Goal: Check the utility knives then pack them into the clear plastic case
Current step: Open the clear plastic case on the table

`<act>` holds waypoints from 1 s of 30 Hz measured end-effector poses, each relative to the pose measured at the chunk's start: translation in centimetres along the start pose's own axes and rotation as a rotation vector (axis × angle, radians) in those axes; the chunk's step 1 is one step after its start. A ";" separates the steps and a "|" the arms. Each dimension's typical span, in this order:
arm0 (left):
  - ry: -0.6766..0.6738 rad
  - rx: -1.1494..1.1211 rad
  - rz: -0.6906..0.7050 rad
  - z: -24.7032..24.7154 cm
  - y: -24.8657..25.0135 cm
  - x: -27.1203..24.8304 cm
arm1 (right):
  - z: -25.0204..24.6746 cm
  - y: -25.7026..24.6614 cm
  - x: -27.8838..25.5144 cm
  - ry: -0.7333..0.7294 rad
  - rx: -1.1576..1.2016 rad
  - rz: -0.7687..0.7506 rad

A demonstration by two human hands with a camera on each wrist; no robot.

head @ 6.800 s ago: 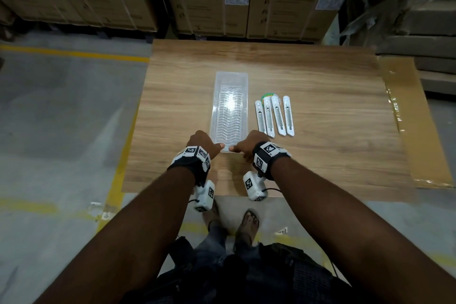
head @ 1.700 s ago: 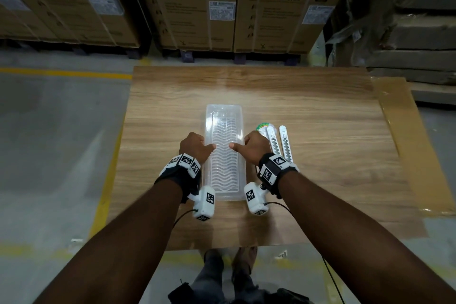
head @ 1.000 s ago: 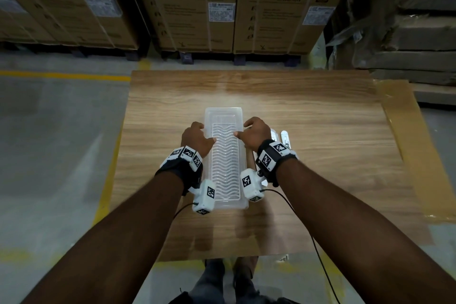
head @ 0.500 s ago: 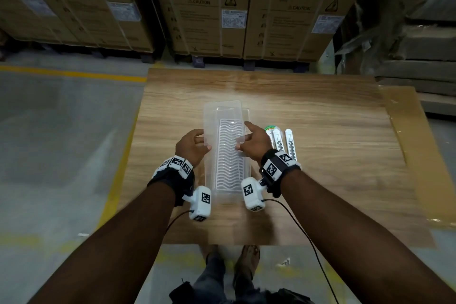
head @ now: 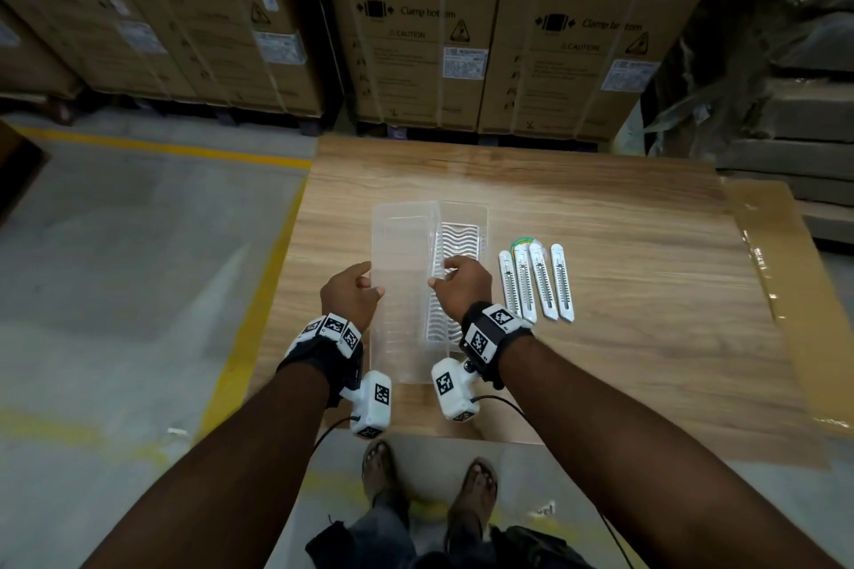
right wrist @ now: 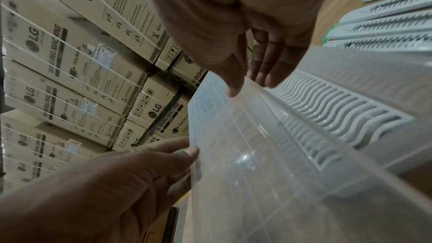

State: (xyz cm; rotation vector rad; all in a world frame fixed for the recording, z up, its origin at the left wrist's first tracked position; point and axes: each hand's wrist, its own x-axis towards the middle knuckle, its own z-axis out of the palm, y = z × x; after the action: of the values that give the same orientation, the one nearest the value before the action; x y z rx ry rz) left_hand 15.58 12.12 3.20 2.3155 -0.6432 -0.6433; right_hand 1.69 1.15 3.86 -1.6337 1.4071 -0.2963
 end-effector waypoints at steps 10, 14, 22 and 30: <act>0.073 -0.058 -0.008 -4.5 -5.1 2.8 | 7.8 -3.4 -1.2 0.023 0.005 0.056; 0.050 -0.038 -0.007 -4.8 -7.0 4.6 | 10.7 -3.8 -0.5 0.051 -0.069 0.060; -0.085 0.073 0.050 -2.7 -7.9 7.3 | 12.5 -3.6 2.1 0.045 -0.226 0.154; -0.158 0.091 0.041 -0.9 -7.3 8.8 | 13.1 -2.9 3.5 0.029 -0.290 0.234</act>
State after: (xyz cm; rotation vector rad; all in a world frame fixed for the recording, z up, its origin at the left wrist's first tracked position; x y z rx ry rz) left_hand 24.82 12.32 -3.62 2.3445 -0.8065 -0.7987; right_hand 13.71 4.15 -2.29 -1.6758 1.7067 0.0212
